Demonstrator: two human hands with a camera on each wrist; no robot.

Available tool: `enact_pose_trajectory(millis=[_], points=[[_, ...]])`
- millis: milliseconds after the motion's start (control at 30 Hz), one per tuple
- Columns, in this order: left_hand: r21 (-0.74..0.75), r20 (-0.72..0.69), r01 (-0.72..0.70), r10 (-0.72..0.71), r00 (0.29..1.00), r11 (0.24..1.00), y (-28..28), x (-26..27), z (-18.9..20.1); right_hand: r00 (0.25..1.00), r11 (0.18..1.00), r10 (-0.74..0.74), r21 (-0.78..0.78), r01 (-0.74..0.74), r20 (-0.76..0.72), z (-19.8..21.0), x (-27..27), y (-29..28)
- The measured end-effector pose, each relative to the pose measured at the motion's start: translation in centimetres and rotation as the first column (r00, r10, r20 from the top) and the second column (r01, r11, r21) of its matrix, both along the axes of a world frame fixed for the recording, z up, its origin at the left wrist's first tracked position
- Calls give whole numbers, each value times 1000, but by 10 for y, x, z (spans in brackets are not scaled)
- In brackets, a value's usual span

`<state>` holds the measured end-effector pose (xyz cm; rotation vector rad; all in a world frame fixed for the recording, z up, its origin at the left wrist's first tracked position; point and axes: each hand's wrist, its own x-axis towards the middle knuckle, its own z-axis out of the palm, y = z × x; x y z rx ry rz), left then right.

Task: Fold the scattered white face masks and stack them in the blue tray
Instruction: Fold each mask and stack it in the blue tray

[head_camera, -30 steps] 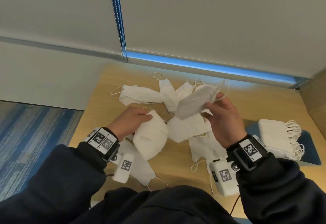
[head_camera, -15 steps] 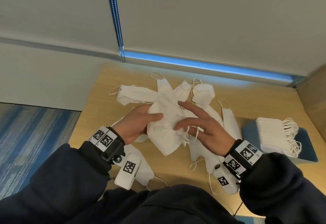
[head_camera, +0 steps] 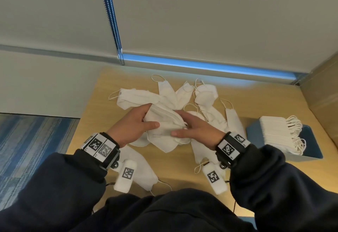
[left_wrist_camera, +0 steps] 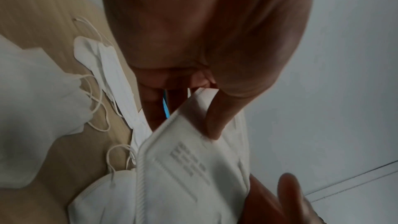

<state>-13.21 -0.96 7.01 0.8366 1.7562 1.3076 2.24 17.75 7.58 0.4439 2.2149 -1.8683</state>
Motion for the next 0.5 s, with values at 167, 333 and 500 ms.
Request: enact_pose_trajectory(millis=[167, 333, 500], points=[[-18, -75, -18, 17, 997, 1000, -5, 0, -2, 985, 993, -117, 47, 112, 124, -15, 4, 0], [-68, 26, -67, 69, 997, 995, -16, 9, -17, 833, 698, -522, -470, 541, 184, -12, 29, 14], [-43, 189, -58, 65, 980, 997, 4, 29, -20, 868, 781, -421, -381, 495, 264, -2, 39, 9]])
